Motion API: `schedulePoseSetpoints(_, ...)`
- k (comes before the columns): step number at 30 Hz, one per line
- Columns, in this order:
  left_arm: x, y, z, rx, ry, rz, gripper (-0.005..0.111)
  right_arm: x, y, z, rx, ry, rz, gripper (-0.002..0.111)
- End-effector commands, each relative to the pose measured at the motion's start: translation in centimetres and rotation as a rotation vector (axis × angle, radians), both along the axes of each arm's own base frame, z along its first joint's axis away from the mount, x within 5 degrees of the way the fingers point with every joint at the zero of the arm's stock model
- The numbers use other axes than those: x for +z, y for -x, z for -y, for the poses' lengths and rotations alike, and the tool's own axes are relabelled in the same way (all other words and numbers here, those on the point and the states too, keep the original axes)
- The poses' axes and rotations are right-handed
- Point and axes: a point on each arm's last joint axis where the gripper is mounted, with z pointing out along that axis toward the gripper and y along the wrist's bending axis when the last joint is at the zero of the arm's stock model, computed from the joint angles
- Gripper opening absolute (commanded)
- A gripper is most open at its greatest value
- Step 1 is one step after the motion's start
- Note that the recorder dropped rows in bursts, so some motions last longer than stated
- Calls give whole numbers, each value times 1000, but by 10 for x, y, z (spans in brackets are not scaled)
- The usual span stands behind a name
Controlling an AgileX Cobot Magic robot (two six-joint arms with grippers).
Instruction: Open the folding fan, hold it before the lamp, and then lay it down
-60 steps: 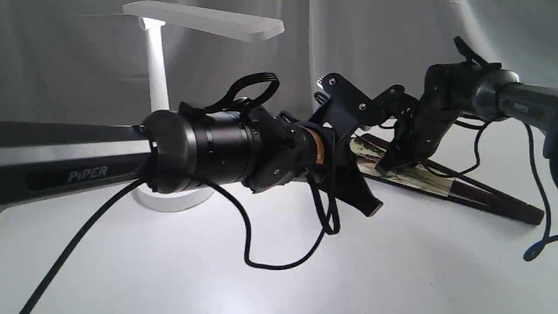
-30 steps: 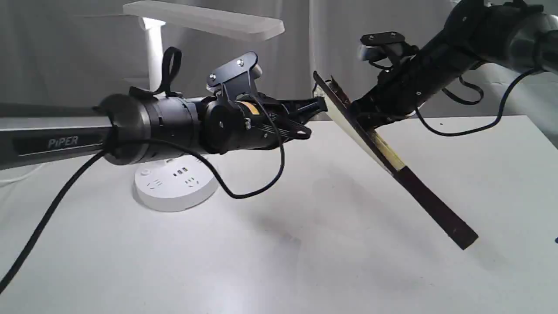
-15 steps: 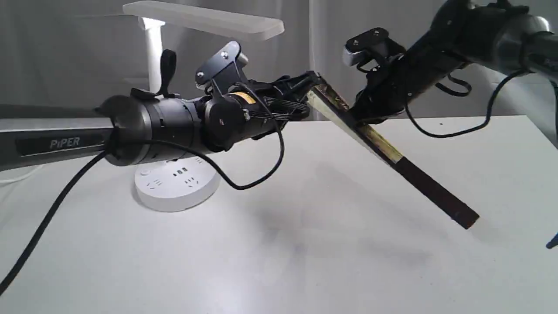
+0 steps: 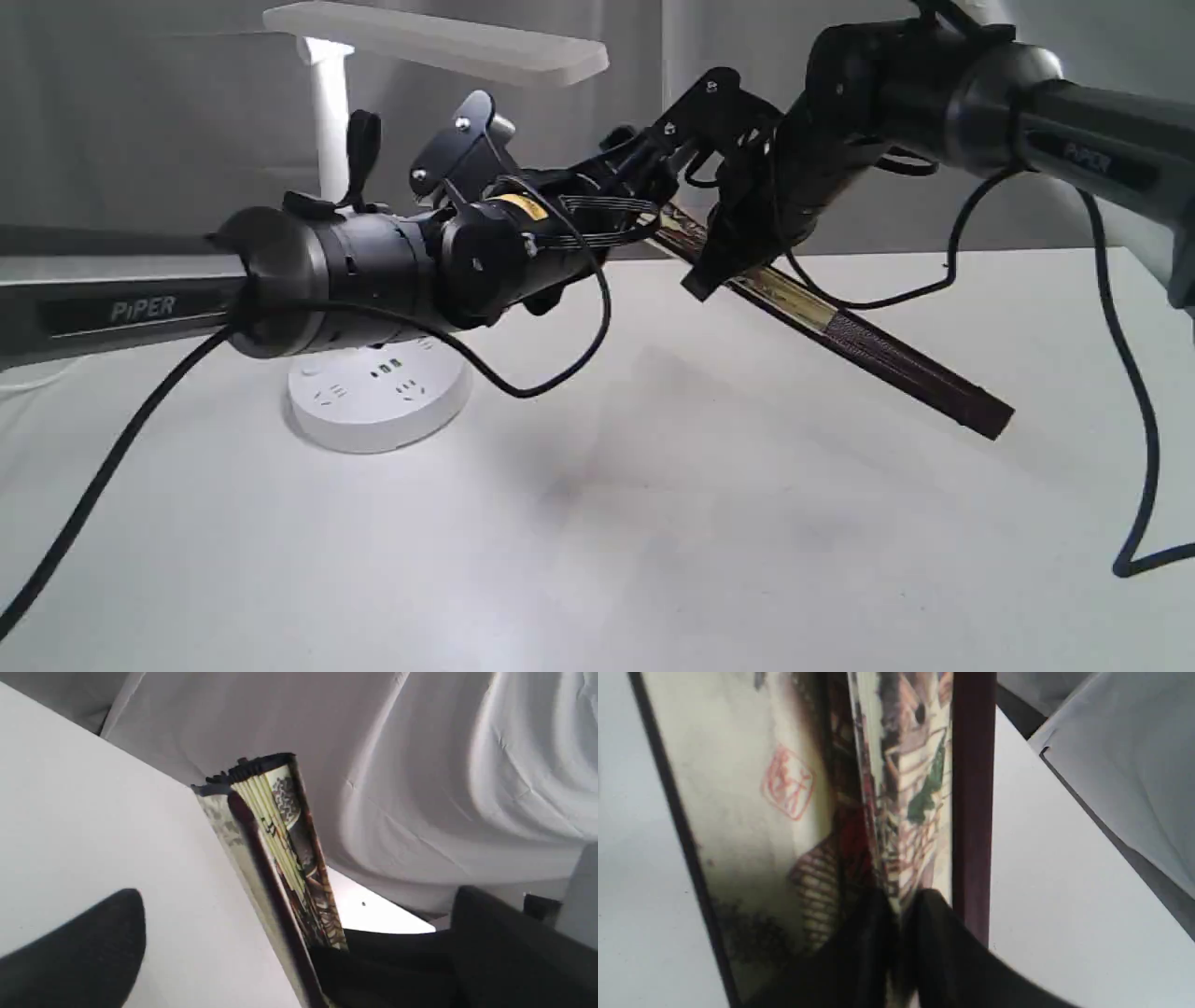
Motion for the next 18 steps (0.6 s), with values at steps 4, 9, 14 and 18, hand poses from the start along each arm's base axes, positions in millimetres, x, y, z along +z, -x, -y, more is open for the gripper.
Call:
schedulePoseSetpoints(4,-9,-7,-1,108,144,27,87,5,1,3,-8,18,8,0)
schedulePoseSetpoints(9,-20,-10,-2,135,163,26,86,4,1,2,-9,17,7,0)
schedulePoseSetpoints(14,-34,-12,-2,154,178,9,72,5,1,1,-12,1,9,0)
schedulePoseSetpoints(18,-38,-13,-2,165,198,21,58,5,1,1,-9,3,9,0)
